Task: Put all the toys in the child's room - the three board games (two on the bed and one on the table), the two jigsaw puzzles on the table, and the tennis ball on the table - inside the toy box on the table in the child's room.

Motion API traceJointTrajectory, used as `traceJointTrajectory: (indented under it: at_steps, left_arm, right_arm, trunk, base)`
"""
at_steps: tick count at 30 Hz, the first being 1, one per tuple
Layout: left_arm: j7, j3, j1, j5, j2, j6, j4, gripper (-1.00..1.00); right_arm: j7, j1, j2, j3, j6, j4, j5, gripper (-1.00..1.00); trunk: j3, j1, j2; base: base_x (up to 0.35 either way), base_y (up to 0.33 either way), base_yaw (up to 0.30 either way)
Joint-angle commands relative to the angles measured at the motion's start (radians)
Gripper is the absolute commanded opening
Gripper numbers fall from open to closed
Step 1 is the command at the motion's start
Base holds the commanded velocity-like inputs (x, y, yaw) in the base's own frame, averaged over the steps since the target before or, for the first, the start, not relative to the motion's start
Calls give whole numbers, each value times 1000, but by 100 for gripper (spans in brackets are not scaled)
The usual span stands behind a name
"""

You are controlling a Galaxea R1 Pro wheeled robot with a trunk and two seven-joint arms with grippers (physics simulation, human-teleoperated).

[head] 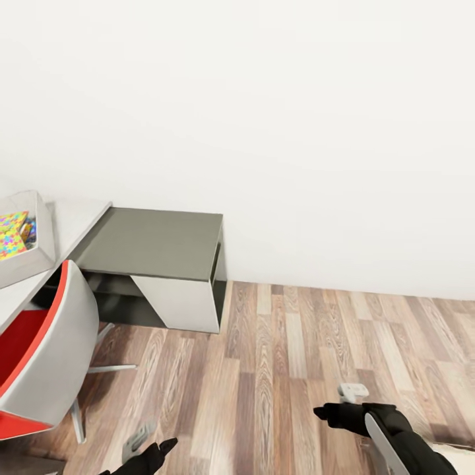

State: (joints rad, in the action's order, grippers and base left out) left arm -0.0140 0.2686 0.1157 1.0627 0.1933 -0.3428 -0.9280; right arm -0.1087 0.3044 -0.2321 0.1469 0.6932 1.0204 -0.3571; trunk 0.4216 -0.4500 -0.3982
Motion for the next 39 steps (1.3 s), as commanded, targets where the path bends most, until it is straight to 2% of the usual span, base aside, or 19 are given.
traceJointTrajectory:
  at_steps: [1, 9, 22, 29, 31, 39]
  left_arm:
    - [0, -1, 0, 5, 1, -2, 3, 100]
    - [0, -9, 0, 2, 1, 3, 16, 100]
    - [0, -12, -1, -3, 2, 6, 19, 100]
    - [0, -12, -1, -4, 2, 7, 20, 100]
    - [0, -12, -1, -4, 2, 7, 20, 100]
    - [0, -13, -1, -4, 2, 8, 22, 100]
  right_arm:
    - [-3, 1, 1, 2, 2, -2, 3, 100]
    - [-1, 1, 4, 3, -6, -10, 5, 100]
    - [-9, -1, 4, 6, -17, -13, 4, 100]
    - [-14, -2, 1, 15, -95, -54, 5, 100]
    - [-29, -2, 1, 29, -160, -84, 6, 100]
    - [-83, -2, 2, 73, -209, -104, 8, 100]
  trunk:
    - [0, 0, -2]
    - [-11, 0, -2]
    - [-28, 0, -2]
    - [-32, 0, -2]
    - [-32, 0, -2]
    - [-33, 0, -2]
  base:
    - [-284, 0, -183]
    - [-148, 0, -178]
    - [-27, 0, -140]
    - [-5, 0, -46]
    - [-2, 0, -16]
    - [-1, 17, -9]
